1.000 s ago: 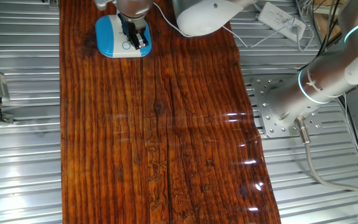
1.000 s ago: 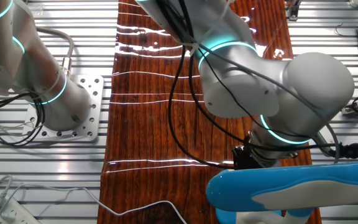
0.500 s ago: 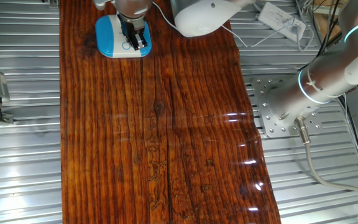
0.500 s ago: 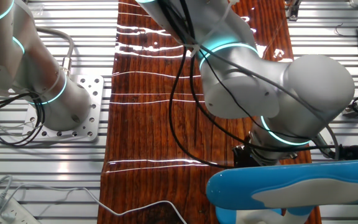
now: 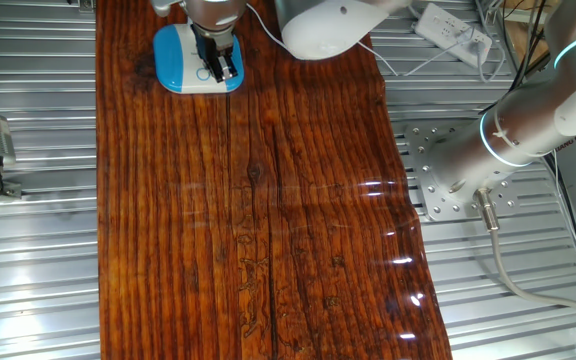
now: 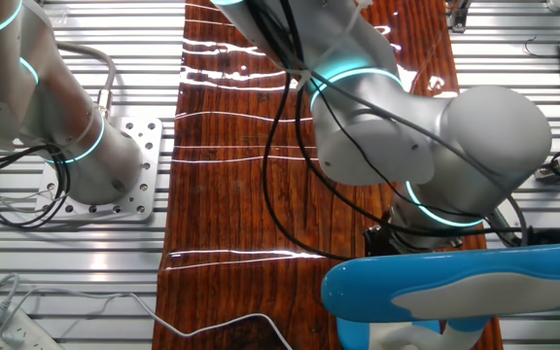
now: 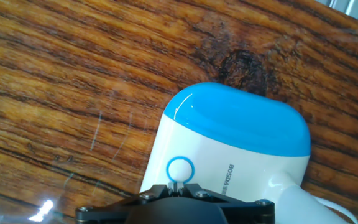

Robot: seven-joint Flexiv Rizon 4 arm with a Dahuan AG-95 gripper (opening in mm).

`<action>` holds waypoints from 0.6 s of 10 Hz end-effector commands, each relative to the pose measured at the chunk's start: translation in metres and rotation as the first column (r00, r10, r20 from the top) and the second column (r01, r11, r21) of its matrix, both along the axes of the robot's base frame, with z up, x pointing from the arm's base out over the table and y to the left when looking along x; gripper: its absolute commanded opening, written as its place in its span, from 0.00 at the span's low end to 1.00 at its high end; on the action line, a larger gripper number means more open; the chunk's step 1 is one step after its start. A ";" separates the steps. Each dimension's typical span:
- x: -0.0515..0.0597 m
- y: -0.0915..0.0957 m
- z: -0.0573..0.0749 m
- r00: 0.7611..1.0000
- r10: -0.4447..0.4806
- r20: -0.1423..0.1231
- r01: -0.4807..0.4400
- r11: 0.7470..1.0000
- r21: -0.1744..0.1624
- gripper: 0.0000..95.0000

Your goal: Turn on the desk lamp by pressing the button

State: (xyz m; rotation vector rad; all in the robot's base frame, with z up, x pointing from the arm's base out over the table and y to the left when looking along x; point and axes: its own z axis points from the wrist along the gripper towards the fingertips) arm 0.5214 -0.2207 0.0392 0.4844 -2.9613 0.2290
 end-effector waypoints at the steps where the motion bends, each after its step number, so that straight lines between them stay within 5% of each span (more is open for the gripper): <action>1: 0.000 0.001 -0.008 1.000 -0.013 0.010 0.013 1.000 0.002 0.00; 6: -0.003 0.006 -0.015 0.999 -0.017 0.039 0.017 1.000 -0.001 0.00</action>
